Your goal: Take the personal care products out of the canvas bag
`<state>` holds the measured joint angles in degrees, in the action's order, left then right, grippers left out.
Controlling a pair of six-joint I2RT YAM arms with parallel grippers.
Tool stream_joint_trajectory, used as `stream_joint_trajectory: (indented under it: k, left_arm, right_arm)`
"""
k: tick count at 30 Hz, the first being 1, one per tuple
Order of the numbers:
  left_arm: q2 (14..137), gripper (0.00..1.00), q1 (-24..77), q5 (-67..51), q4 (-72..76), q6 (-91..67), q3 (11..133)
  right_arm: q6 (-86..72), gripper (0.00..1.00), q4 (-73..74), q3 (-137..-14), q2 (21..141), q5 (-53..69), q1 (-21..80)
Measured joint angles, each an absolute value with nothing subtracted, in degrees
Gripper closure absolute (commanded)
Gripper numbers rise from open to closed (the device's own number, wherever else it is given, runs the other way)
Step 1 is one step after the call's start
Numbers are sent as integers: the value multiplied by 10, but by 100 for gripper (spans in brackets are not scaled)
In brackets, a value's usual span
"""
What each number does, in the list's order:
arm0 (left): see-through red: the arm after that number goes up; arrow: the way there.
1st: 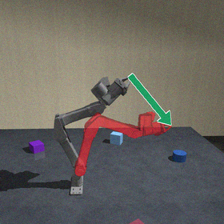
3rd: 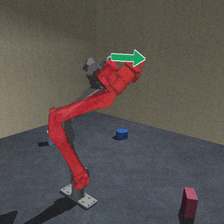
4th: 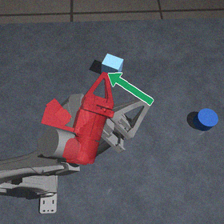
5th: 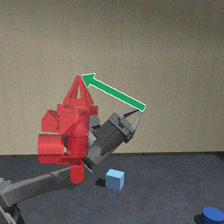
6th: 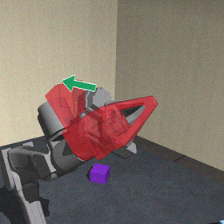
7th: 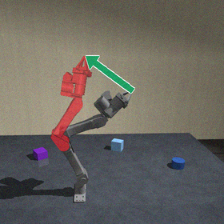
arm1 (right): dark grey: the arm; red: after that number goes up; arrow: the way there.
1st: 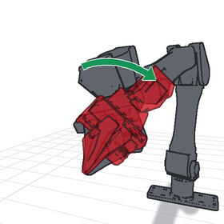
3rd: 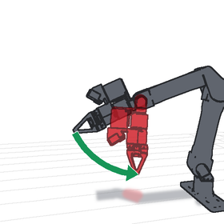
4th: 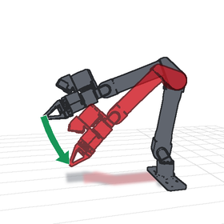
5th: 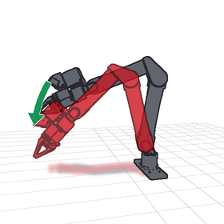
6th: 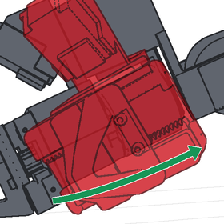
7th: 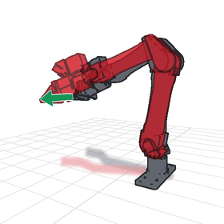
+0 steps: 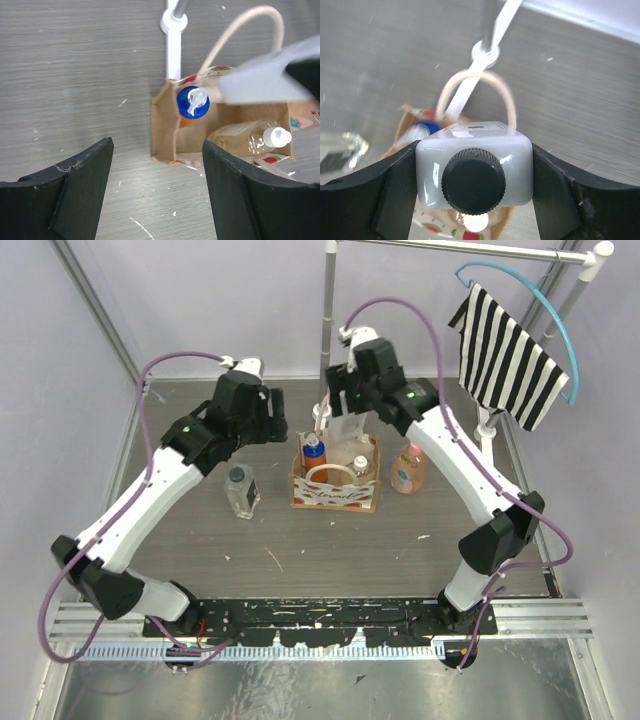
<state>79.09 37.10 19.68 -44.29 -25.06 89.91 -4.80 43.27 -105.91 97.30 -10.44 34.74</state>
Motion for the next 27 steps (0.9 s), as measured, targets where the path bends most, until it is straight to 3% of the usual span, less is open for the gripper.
stream_joint_trajectory:
  k: [15, 27]
  left_arm:
    - [978, 22, 376, 73, -350, -221, 945]
    - [1041, 35, 397, 32, -342, -215, 948]
  right_arm:
    - [-82, 72, 398, -1064, 939, -156, 174]
    - [-98, 72, 338, -921, 939, -151, 149]
